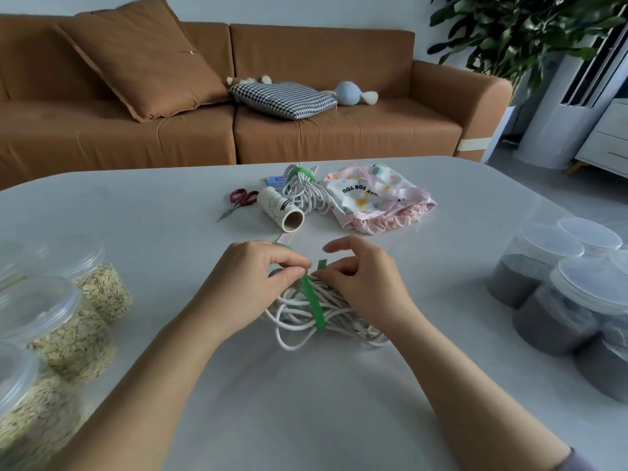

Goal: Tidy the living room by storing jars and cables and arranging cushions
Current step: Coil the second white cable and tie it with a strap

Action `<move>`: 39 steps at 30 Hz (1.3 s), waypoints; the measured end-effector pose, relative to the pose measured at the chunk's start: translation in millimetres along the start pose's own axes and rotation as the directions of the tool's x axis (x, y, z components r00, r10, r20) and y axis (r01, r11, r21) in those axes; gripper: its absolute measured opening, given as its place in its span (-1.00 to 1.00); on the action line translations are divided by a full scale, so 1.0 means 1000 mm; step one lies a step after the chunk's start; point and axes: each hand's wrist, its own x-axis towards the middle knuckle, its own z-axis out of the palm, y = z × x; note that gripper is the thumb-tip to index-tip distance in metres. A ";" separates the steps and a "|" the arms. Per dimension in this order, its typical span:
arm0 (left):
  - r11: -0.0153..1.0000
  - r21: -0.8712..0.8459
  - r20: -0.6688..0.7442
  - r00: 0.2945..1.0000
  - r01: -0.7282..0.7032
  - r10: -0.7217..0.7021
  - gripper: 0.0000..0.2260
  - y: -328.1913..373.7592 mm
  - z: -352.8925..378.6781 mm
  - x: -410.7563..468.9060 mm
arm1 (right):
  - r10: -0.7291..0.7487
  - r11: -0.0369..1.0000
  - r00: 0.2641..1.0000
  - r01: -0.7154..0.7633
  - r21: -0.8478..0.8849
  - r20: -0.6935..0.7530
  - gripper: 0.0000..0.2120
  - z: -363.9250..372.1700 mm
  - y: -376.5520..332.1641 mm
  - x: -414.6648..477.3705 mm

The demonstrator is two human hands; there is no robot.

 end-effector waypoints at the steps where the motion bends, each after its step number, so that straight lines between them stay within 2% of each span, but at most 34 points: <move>1: 0.999 -0.031 -0.010 0.999 0.045 -0.045 -0.85 0.001 0.002 0.002 | -0.007 1.000 1.000 0.007 -0.006 -0.009 -0.86 0.000 0.001 0.001; 5: 0.997 0.062 -0.051 0.997 0.054 -0.051 -0.87 0.007 0.007 0.007 | -0.074 0.996 0.997 0.074 -0.045 0.000 -0.89 0.003 0.002 -0.001; 10: 0.974 0.053 0.119 0.967 0.222 -0.227 -0.87 0.005 0.007 0.021 | -0.159 0.984 0.987 0.158 -0.079 -0.011 -0.92 0.004 0.005 -0.001; 16: 0.954 0.115 0.207 0.933 0.276 -0.295 -0.86 0.004 0.005 0.014 | -0.193 0.966 0.976 0.171 -0.194 -0.099 -0.89 0.006 0.010 -0.001; 18: 0.945 0.149 0.241 0.917 0.290 -0.319 -0.86 0.005 0.003 0.014 | -0.216 0.952 0.971 0.186 -0.245 -0.103 -0.92 0.007 0.011 -0.002; 20: 0.941 0.172 0.271 0.904 0.291 -0.330 -0.87 0.006 0.002 0.019 | -0.259 0.947 0.963 0.237 -0.217 -0.077 -0.91 0.005 0.011 -0.002; 25: 0.927 -0.057 0.474 0.827 0.372 -0.303 -0.77 0.000 -0.002 0.031 | -0.358 0.927 0.933 0.358 -0.116 0.018 -0.90 0.005 0.010 -0.003; 29: 0.901 -0.111 0.521 0.797 0.418 -0.306 -0.74 -0.005 -0.005 0.039 | -0.389 0.917 0.920 0.391 -0.076 0.041 -0.88 0.006 0.012 -0.002; 34: 0.903 -0.085 0.537 0.783 0.420 -0.314 -0.69 0.000 -0.004 0.048 | -0.405 0.912 0.912 0.408 -0.050 0.058 -0.90 0.006 0.014 -0.001; 39: 0.962 0.072 0.503 0.824 0.263 -0.263 -0.81 0.002 0.002 0.050 | -0.419 0.908 0.904 0.420 0.006 0.085 -0.92 0.003 0.014 -0.001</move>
